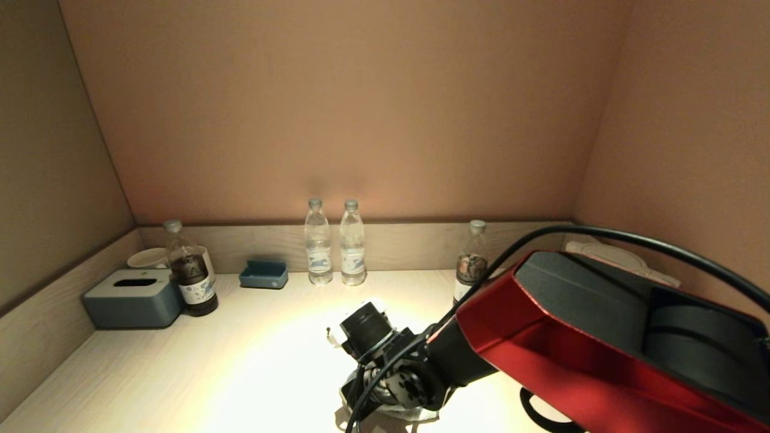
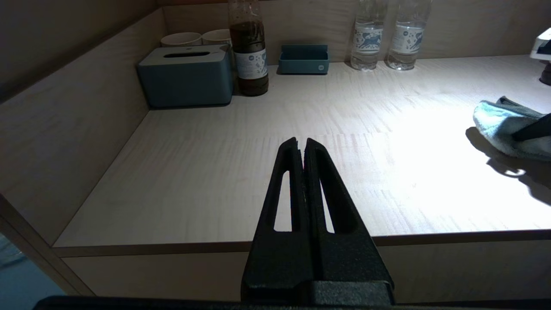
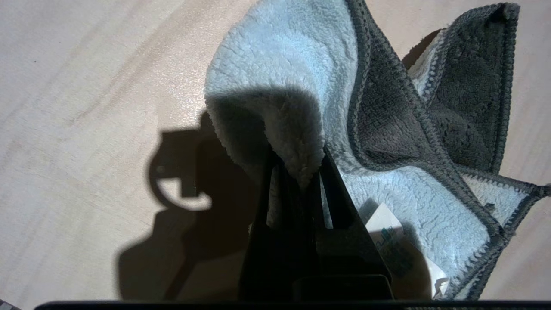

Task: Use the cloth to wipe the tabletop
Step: Sweep the stains on the table

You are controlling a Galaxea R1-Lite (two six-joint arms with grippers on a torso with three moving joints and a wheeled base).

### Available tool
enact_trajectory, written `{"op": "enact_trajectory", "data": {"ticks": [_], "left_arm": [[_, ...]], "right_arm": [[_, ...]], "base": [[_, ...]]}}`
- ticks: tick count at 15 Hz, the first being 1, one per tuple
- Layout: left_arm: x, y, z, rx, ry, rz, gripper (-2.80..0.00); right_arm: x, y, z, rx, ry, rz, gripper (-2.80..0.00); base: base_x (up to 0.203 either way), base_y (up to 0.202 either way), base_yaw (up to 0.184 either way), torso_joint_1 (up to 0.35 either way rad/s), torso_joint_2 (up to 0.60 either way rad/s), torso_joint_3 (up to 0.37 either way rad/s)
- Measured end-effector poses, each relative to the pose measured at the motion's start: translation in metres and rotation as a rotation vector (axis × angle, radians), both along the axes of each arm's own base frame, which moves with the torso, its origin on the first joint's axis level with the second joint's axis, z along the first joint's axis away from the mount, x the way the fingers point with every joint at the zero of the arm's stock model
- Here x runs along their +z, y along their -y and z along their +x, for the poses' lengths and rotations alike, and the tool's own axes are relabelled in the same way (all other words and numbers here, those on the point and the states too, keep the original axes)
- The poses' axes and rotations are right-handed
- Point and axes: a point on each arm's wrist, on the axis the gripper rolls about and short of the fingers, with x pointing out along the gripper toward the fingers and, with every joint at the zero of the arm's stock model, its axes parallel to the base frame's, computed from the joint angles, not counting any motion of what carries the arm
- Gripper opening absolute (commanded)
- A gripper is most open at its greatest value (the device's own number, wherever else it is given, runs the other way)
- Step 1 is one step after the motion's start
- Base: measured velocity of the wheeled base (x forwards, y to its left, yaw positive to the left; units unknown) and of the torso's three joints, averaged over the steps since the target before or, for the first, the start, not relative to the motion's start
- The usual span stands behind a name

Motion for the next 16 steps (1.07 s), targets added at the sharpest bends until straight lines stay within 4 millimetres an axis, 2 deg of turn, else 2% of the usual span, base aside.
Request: {"op": "enact_trajectory", "data": {"ticks": [4, 6, 10, 16], "left_arm": [[0.000, 0.000, 0.000, 0.001, 0.000, -0.001, -2.80], [0.000, 0.000, 0.000, 0.000, 0.000, -0.001, -2.80], [0.000, 0.000, 0.000, 0.000, 0.001, -0.001, -2.80], [0.000, 0.000, 0.000, 0.001, 0.000, -0.001, -2.80]], "right_arm": [[-0.012, -0.020, -0.004, 0.038, -0.029, -0.038, -2.80], [-0.014, -0.031, 0.002, 0.045, -0.015, -0.023, -2.80], [-0.015, -0.047, 0.029, 0.014, 0.050, 0.010, -2.80], [-0.024, -0.048, 0.077, -0.067, 0.106, 0.029, -2.80]], "base": [[0.000, 0.000, 0.000, 0.000, 0.00, 0.000], [0.000, 0.000, 0.000, 0.000, 0.00, 0.000], [0.000, 0.000, 0.000, 0.000, 0.00, 0.000], [0.000, 0.000, 0.000, 0.000, 0.00, 0.000]]}}
